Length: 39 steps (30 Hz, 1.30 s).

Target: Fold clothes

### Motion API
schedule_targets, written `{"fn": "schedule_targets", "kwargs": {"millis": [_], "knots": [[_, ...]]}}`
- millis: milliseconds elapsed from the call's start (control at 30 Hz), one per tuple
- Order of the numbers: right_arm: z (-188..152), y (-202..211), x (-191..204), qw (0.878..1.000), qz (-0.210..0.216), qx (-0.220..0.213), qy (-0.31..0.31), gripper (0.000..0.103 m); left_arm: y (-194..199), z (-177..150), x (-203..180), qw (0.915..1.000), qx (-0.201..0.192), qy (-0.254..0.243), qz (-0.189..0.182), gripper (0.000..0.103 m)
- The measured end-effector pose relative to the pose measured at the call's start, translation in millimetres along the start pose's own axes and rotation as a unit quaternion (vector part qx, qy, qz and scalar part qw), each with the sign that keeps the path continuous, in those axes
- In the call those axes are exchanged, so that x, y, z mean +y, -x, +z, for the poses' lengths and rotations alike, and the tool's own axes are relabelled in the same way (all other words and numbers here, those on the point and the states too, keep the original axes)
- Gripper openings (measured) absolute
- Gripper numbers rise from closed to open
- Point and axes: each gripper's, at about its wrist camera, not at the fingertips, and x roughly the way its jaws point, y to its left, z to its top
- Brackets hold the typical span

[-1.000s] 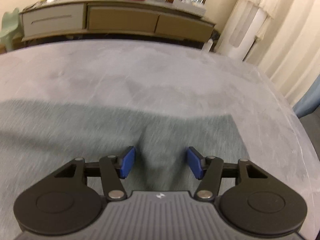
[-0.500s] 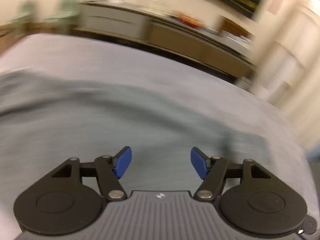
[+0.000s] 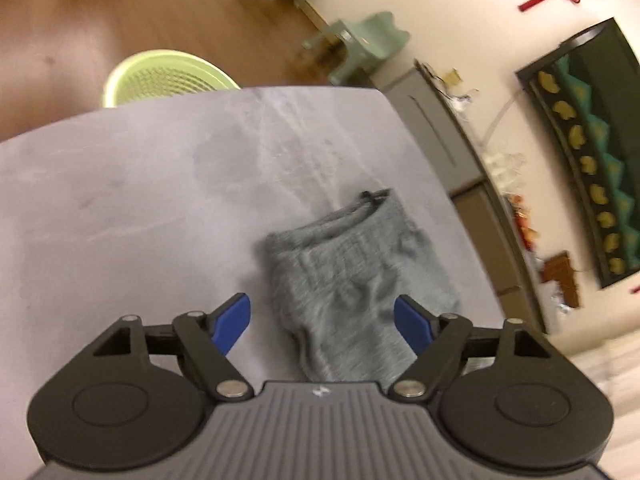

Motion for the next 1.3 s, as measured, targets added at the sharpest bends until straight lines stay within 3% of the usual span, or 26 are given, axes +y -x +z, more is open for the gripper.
{"fn": "schedule_targets", "kwargs": {"millis": [200, 267, 333, 367, 400, 433, 467, 667, 700, 767, 800, 833, 900, 967, 1067, 1100, 1133, 1200, 1300], "knots": [[90, -66, 120, 0.990, 0.058, -0.029, 0.128, 0.072, -18, 18, 23, 0.9976, 0.030, 0.028, -0.055, 0.083], [103, -98, 143, 0.986, 0.058, -0.017, 0.152, 0.071, -24, 24, 31, 0.9958, 0.041, 0.038, -0.073, 0.084], [111, -123, 154, 0.986, 0.044, -0.020, 0.158, 0.062, -30, 30, 38, 0.9934, 0.051, 0.047, -0.091, 0.085], [116, -131, 156, 0.987, 0.041, -0.017, 0.156, 0.058, -33, 33, 42, 0.9920, 0.056, 0.052, -0.101, 0.085], [122, -139, 155, 0.988, 0.043, -0.006, 0.152, 0.043, -36, 36, 44, 0.9907, 0.061, 0.054, -0.109, 0.086], [126, -145, 151, 0.988, 0.041, 0.005, 0.146, 0.020, -42, 36, 40, 0.9900, 0.065, 0.046, -0.116, 0.087], [129, -150, 147, 0.989, 0.036, 0.013, 0.141, 0.011, -47, 36, 36, 0.9892, 0.070, 0.038, -0.123, 0.088], [137, -145, 117, 0.996, 0.025, 0.008, 0.080, 0.011, -73, 37, 12, 0.9872, 0.071, 0.009, -0.142, 0.090], [137, -144, 115, 0.997, 0.034, 0.008, 0.072, 0.011, -77, 37, 8, 0.9880, 0.067, 0.002, -0.139, 0.081], [135, -144, 115, 0.996, 0.066, 0.015, 0.065, 0.011, -81, 36, 8, 0.9901, 0.062, 0.006, -0.126, 0.053], [133, -142, 111, 0.995, 0.084, 0.018, 0.058, 0.021, -82, 34, 10, 0.9912, 0.061, 0.007, -0.117, 0.034], [131, -139, 105, 0.993, 0.102, 0.020, 0.048, 0.040, -83, 34, 12, 0.9912, 0.062, 0.008, -0.116, 0.029], [127, -128, 90, 0.991, 0.129, 0.014, 0.019, 0.065, -82, 33, 16, 0.9917, 0.057, 0.008, -0.115, 0.027], [123, -112, 58, 0.990, 0.132, -0.006, -0.056, 0.073, -76, 32, 16, 0.9924, 0.050, -0.001, -0.113, 0.027], [117, -104, 3, 0.977, 0.121, -0.009, -0.176, 0.067, -69, 28, 7, 0.9934, 0.032, -0.016, -0.109, 0.025], [116, -115, -10, 0.974, 0.107, 0.007, -0.199, 0.054, -65, 26, 3, 0.9936, 0.025, -0.024, -0.108, 0.025], [114, -128, -22, 0.972, 0.093, 0.025, -0.215, 0.043, -62, 25, -1, 0.9936, 0.017, -0.032, -0.107, 0.025], [109, -157, -42, 0.966, 0.074, 0.065, -0.238, 0.033, -53, 21, -11, 0.9922, -0.002, -0.053, -0.113, 0.024], [96, -205, -58, 0.956, 0.084, 0.135, -0.248, 0.028, -38, 14, -34, 0.9870, -0.027, -0.098, -0.125, 0.024]]}}
